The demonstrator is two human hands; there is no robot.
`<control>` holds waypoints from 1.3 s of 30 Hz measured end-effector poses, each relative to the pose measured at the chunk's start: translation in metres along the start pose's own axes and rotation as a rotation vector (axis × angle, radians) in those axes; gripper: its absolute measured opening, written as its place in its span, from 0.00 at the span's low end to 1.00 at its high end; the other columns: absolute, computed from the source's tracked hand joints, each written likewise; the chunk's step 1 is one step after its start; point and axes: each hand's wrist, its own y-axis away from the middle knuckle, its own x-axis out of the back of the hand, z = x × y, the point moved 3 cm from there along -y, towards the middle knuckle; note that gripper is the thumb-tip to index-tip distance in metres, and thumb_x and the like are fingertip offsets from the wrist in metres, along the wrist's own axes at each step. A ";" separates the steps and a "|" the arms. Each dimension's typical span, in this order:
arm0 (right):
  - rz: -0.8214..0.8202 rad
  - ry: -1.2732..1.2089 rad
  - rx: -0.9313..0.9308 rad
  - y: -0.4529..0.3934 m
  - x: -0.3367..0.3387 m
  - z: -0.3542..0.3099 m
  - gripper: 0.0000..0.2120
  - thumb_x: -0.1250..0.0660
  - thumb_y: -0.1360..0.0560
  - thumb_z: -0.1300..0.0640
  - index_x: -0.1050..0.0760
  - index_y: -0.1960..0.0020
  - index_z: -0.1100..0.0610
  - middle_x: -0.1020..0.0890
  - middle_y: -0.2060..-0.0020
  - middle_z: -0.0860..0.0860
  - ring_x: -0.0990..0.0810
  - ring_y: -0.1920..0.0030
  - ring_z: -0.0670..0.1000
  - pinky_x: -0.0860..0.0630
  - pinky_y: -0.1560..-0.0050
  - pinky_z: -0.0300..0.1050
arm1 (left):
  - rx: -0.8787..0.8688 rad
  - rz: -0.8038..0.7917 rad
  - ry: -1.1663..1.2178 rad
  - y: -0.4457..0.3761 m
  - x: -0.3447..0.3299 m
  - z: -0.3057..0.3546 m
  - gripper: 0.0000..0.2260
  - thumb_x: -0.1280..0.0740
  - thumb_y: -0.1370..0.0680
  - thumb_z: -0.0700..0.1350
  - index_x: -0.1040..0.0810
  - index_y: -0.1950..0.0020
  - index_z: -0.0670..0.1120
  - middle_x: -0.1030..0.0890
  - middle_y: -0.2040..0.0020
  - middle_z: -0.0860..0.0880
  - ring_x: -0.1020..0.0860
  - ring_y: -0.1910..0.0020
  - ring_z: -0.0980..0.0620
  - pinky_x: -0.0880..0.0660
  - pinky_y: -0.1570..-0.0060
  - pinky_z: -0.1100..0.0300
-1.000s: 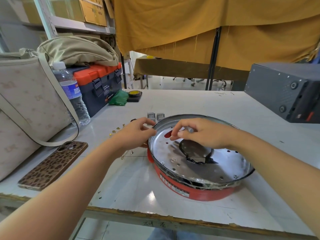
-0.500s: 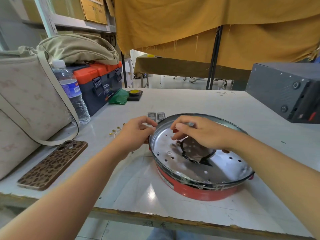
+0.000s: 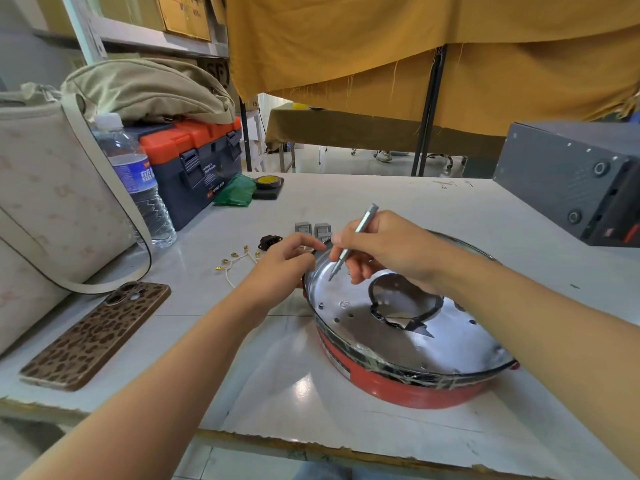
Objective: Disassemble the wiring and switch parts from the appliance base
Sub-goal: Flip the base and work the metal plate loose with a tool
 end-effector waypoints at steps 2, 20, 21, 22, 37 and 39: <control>-0.006 0.008 -0.017 -0.004 -0.007 0.004 0.10 0.38 0.22 0.62 0.23 0.61 0.62 0.22 0.75 0.54 0.25 0.73 0.51 0.27 0.71 0.35 | -0.018 0.007 0.020 -0.001 -0.002 -0.003 0.13 0.43 0.25 0.35 0.24 0.50 0.50 0.22 0.57 0.41 0.26 0.71 0.58 0.29 0.72 0.67; -0.042 0.021 -0.038 -0.005 -0.016 0.018 0.10 0.39 0.23 0.64 0.29 0.64 0.59 0.22 0.74 0.55 0.27 0.73 0.49 0.29 0.69 0.37 | -0.187 0.044 0.118 -0.003 -0.011 -0.020 0.12 0.43 0.30 0.45 0.24 0.50 0.52 0.20 0.58 0.55 0.24 0.59 0.47 0.27 0.58 0.49; -0.044 0.015 -0.036 -0.004 -0.016 0.017 0.10 0.39 0.23 0.64 0.29 0.63 0.59 0.22 0.74 0.55 0.27 0.73 0.49 0.29 0.70 0.37 | -0.189 0.042 0.119 -0.003 -0.011 -0.020 0.12 0.43 0.29 0.45 0.24 0.49 0.52 0.20 0.58 0.55 0.24 0.60 0.47 0.27 0.58 0.48; -0.046 0.017 -0.035 -0.004 -0.016 0.017 0.10 0.39 0.23 0.64 0.29 0.63 0.59 0.22 0.74 0.55 0.28 0.74 0.49 0.29 0.70 0.37 | -0.190 0.042 0.122 -0.003 -0.011 -0.020 0.12 0.43 0.29 0.45 0.24 0.49 0.52 0.20 0.58 0.55 0.23 0.60 0.46 0.27 0.58 0.48; 0.014 0.309 0.124 -0.001 -0.022 0.003 0.11 0.32 0.24 0.55 0.27 0.64 0.56 0.22 0.77 0.50 0.26 0.75 0.46 0.26 0.68 0.38 | -0.221 0.058 0.092 -0.002 -0.012 -0.018 0.13 0.43 0.28 0.45 0.24 0.46 0.50 0.19 0.52 0.48 0.22 0.49 0.40 0.27 0.47 0.41; 0.034 0.318 0.156 0.000 -0.022 -0.001 0.10 0.30 0.26 0.55 0.27 0.64 0.55 0.22 0.77 0.51 0.27 0.77 0.46 0.28 0.72 0.36 | -0.217 0.064 0.108 -0.003 -0.012 -0.019 0.14 0.43 0.28 0.44 0.24 0.45 0.47 0.19 0.51 0.47 0.22 0.48 0.41 0.28 0.46 0.40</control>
